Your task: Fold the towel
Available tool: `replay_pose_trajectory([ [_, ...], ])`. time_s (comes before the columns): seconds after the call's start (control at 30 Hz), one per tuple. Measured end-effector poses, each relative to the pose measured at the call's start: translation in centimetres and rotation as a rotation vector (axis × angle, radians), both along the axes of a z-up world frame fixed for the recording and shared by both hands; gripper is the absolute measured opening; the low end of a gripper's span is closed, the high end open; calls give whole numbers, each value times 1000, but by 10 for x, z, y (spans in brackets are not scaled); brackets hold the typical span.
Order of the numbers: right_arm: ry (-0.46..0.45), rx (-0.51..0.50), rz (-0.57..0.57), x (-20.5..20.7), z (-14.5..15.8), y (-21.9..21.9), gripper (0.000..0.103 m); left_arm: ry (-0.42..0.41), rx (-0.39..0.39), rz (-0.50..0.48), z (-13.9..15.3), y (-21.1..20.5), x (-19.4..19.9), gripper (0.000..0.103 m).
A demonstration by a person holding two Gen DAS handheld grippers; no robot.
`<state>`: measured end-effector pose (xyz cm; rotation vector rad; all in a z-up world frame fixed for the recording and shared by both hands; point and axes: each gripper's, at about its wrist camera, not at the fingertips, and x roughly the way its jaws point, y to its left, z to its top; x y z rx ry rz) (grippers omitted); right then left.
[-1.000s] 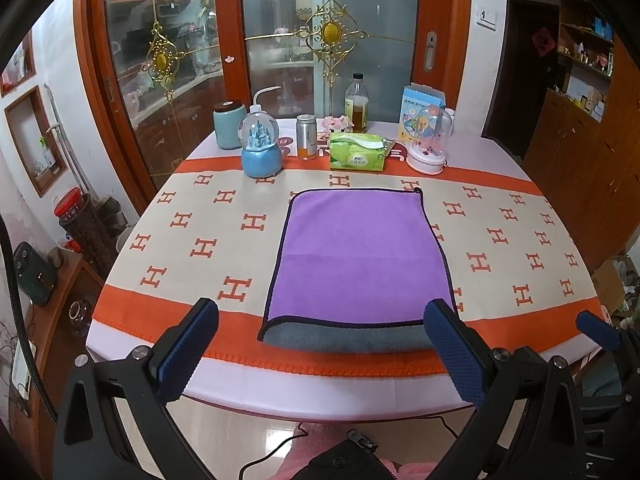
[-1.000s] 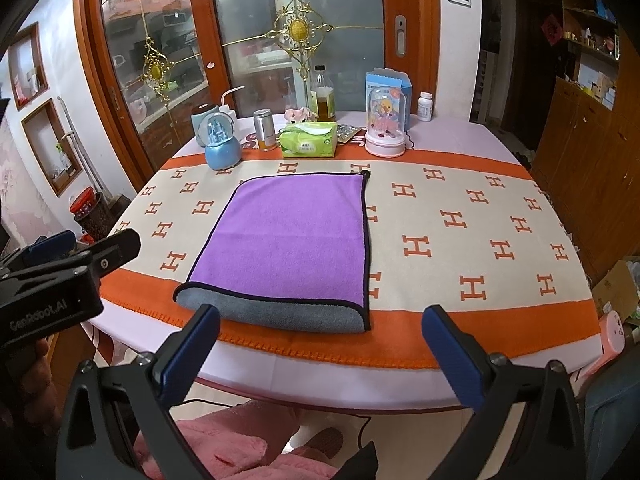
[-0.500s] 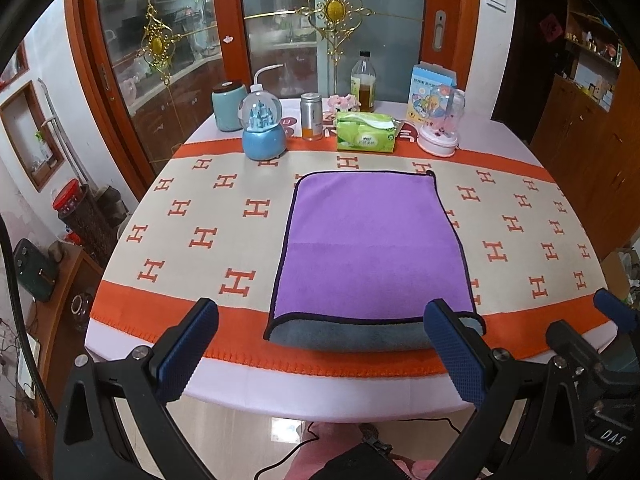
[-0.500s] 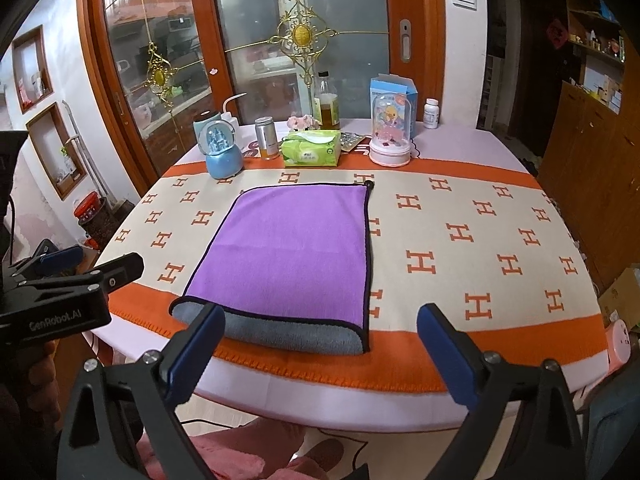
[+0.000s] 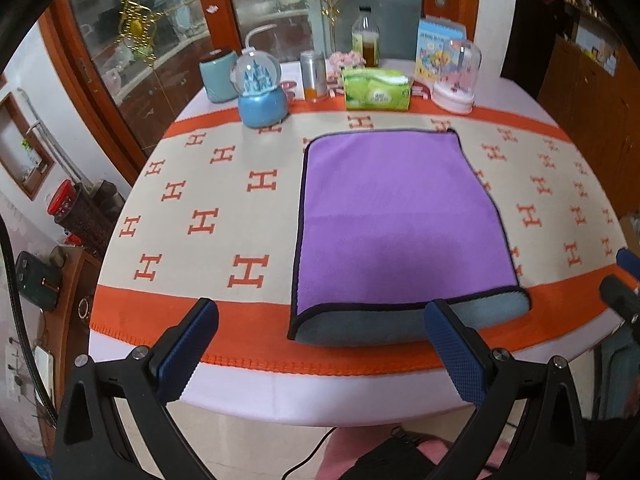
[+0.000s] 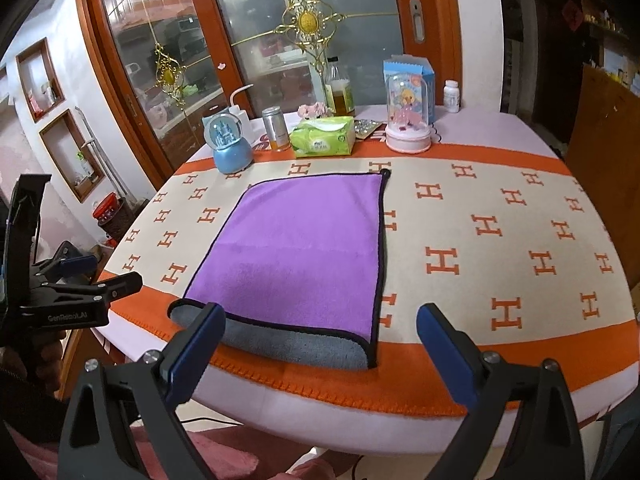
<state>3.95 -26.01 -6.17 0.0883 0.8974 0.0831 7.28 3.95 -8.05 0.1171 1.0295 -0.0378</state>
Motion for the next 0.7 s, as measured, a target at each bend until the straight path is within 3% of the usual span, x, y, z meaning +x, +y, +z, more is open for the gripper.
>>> replay_pose_trajectory([
  [0.3, 103, 5, -3, 20, -41, -10, 91, 101, -11, -53, -35, 18, 29, 102],
  [0.7, 274, 16, -5, 40, -97, -15, 70, 275, -20, -74, -89, 31, 59, 102],
])
